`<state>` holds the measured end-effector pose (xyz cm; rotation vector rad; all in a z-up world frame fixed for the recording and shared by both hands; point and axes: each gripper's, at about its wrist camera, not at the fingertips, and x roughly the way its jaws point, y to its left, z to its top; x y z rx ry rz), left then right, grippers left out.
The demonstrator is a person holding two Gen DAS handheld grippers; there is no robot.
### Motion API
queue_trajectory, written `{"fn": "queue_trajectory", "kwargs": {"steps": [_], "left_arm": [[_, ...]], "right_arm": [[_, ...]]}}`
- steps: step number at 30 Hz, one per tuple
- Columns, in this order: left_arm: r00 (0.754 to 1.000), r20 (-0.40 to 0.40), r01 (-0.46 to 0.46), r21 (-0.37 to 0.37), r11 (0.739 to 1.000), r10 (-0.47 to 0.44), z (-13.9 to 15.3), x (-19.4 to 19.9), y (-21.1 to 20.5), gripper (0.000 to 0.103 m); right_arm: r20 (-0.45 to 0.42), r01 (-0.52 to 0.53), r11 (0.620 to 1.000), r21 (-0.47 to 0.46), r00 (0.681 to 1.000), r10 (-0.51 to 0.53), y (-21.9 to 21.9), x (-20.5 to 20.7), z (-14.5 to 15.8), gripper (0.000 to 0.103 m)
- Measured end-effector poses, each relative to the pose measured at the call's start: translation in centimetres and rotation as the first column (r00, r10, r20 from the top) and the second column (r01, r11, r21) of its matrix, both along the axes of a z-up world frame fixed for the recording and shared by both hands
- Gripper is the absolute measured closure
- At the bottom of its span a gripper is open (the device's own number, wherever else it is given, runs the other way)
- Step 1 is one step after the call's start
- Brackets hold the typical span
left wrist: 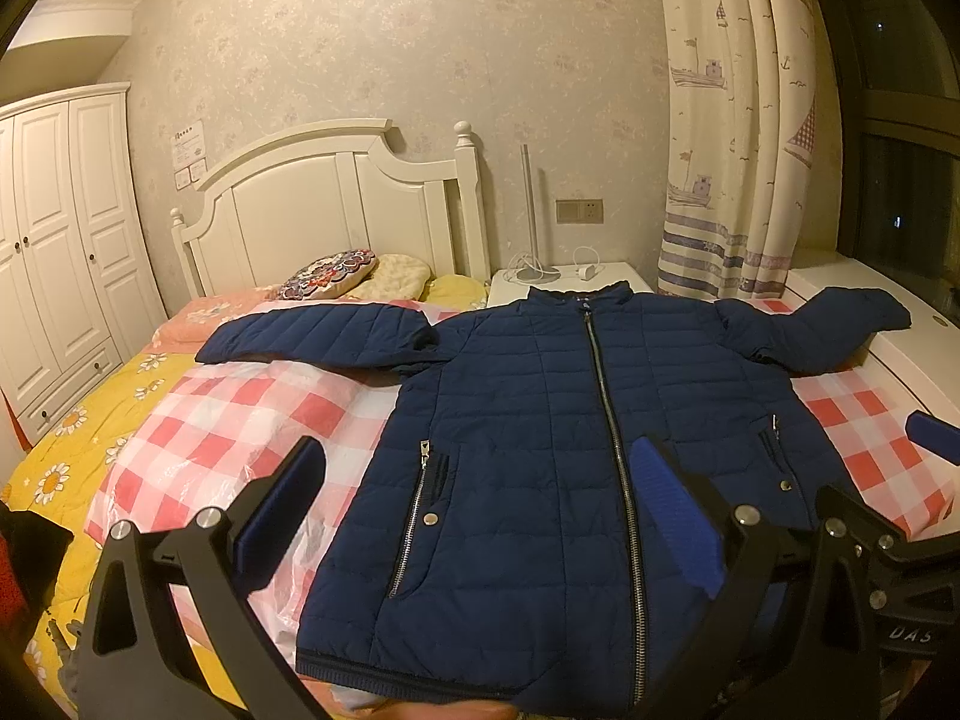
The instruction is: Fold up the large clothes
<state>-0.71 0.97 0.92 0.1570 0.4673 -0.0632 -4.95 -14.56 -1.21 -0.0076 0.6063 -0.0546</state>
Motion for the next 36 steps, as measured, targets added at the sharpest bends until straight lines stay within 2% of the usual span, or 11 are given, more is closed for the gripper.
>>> {"fn": "queue_trajectory", "kwargs": {"steps": [13,21,22,26,29,33,36], "left_arm": [[1.0,-0.005,-0.001,-0.001,1.0,0.001,0.0,0.0,0.0,0.002],[1.0,-0.031,0.003,0.003,1.0,-0.003,-0.8,0.2,-0.6,0.002],[0.999,-0.036,0.003,0.003,1.0,-0.003,-1.0,0.3,-0.7,0.002],[0.997,-0.075,0.006,-0.001,1.0,-0.006,-2.0,1.0,-1.3,0.002],[0.992,-0.122,0.034,-0.037,0.999,-0.038,-3.2,2.2,-1.8,0.002],[0.974,-0.205,0.061,-0.159,0.985,-0.094,-6.0,6.9,-0.1,0.002],[0.961,-0.269,0.025,-0.169,0.985,-0.07,-7.9,9.8,-0.3,0.002]], "right_arm": [[-0.002,0.002,1.0,0.003,1.0,-0.002,0.1,-0.1,-0.1,0.004],[-0.009,0.0,1.0,0.025,1.0,0.0,0.7,-0.1,-0.9,0.004],[-0.009,-0.005,0.999,0.033,1.0,0.005,-0.7,0.5,-1.2,0.004],[-0.016,-0.016,0.999,0.051,1.0,0.017,-0.9,1.3,-2.2,0.004],[-0.043,-0.024,0.998,0.064,0.999,0.027,-1.1,2.6,-3.5,0.004],[-0.065,-0.022,0.993,0.114,0.997,0.029,-2.7,4.6,-5.8,0.004],[-0.143,0.014,0.994,0.104,0.99,0.001,-4.3,6.6,-7.7,0.004]]}}
